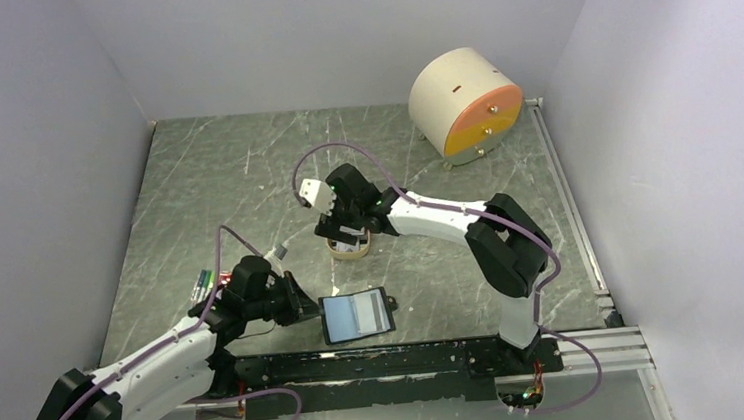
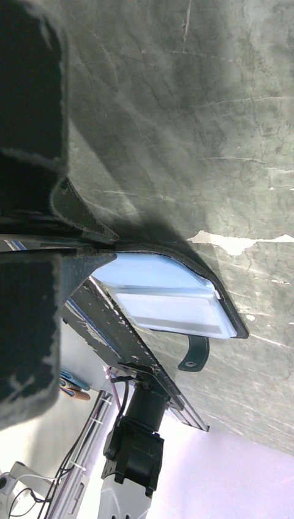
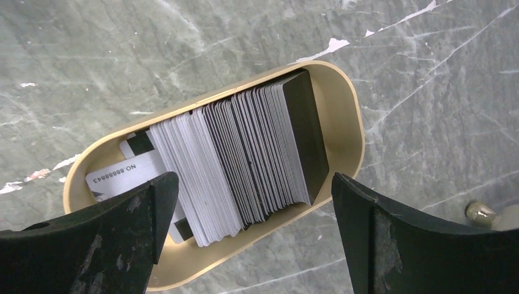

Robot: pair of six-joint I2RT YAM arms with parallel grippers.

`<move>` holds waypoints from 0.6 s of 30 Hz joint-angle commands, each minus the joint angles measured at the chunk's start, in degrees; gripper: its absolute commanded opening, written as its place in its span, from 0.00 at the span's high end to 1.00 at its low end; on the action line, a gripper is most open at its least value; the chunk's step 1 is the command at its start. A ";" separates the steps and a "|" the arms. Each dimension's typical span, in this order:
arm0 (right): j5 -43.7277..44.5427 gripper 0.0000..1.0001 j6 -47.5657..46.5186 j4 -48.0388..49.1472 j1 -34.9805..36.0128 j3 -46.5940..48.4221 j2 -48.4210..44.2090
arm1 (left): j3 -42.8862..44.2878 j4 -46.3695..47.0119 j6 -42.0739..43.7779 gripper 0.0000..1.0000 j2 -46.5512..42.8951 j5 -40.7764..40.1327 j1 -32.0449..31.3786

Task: Put the credit cards into the card holder
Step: Pick up the credit card from the storage box.

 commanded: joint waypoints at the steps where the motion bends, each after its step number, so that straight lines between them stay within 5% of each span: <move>1: -2.84 0.00 1.60 -0.79 0.07 1.58 -1.13 | -0.70 0.85 0.22 0.91 -0.19 0.52 -0.29; 18: 2.06 0.02 -3.76 -0.97 2.27 -1.80 -0.94 | -1.24 2.62 -0.68 0.91 -0.73 0.95 -0.32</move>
